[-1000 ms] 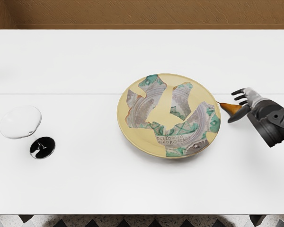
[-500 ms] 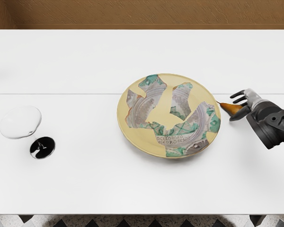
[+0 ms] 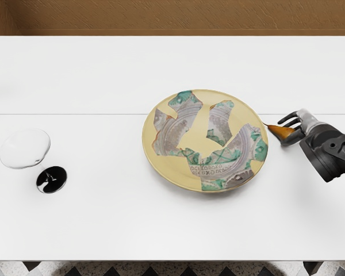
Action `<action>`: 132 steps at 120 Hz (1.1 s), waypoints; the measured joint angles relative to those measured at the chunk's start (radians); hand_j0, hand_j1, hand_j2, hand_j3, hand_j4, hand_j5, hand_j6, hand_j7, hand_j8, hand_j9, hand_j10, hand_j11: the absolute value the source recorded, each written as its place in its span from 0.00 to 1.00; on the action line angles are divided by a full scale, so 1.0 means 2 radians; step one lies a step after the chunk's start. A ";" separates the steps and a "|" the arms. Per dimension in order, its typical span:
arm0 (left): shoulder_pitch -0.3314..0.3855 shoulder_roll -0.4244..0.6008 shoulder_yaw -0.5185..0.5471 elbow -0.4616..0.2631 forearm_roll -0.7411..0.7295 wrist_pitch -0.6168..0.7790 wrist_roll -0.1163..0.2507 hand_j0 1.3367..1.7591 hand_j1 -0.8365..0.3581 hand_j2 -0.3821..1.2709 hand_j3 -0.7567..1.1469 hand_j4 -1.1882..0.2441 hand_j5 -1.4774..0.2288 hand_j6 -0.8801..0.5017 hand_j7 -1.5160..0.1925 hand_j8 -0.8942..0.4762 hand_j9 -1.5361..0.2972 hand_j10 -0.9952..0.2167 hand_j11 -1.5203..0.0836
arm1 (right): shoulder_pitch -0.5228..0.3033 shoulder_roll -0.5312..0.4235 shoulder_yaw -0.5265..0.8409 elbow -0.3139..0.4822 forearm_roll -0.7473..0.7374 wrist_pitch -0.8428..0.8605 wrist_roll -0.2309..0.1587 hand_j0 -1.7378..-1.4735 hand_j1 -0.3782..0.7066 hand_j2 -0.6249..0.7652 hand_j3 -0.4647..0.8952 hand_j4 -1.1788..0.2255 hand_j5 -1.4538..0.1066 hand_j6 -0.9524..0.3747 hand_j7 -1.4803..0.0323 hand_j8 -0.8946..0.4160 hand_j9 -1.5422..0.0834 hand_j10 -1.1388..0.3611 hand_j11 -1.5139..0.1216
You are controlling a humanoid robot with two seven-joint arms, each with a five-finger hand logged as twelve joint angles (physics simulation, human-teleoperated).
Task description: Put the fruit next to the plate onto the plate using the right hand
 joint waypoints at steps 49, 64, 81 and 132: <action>0.000 0.000 0.000 0.000 0.000 0.000 0.000 0.76 0.97 0.23 0.40 0.82 0.85 0.62 0.87 0.64 0.82 0.80 0.93 | -0.002 0.001 0.000 -0.002 0.001 0.001 0.000 0.34 0.63 0.46 0.34 0.39 0.35 0.43 0.40 0.42 0.38 0.40 0.36; 0.000 0.000 0.000 0.000 0.000 0.000 0.000 0.76 0.97 0.23 0.40 0.82 0.85 0.62 0.87 0.64 0.82 0.80 0.93 | -0.003 0.000 0.001 -0.002 0.001 0.002 0.001 0.36 0.65 0.45 0.34 0.38 0.28 0.47 0.35 0.47 0.33 0.42 0.30; 0.000 0.000 0.000 0.000 0.000 0.000 0.000 0.76 0.97 0.23 0.40 0.82 0.85 0.62 0.87 0.64 0.82 0.80 0.93 | -0.004 -0.006 0.004 -0.002 0.005 0.001 0.000 0.36 0.65 0.55 0.34 0.34 0.25 0.46 0.32 0.44 0.30 0.39 0.27; 0.000 0.000 0.000 0.000 0.000 0.000 0.000 0.76 0.97 0.23 0.40 0.82 0.85 0.62 0.87 0.64 0.82 0.80 0.93 | -0.001 -0.060 0.048 0.010 0.031 0.064 0.001 0.32 0.68 0.59 0.34 0.30 0.23 0.49 0.29 0.46 0.28 0.40 0.25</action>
